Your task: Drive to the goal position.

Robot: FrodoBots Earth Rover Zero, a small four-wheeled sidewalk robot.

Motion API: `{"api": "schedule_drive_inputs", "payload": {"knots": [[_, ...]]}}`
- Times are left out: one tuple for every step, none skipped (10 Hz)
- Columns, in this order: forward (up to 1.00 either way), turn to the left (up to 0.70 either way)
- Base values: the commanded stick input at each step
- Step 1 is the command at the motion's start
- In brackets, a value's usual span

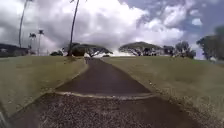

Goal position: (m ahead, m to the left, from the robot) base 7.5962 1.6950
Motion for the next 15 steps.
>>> {"api": "schedule_drive_inputs", "payload": {"knots": [[0.68, 0.01], [0.68, 0.01], [0.68, 0.01], [0.68, 0.00], [0.68, 0.02], [0.68, 0.17], [0.68, 0.33], [0.68, 0.33], [0.68, 0.28], [0.68, 0.08], [0.68, 0.01], [0.68, 0.00], [0.68, 0.02], [0.68, 0.02], [0.68, 0.00]]}}
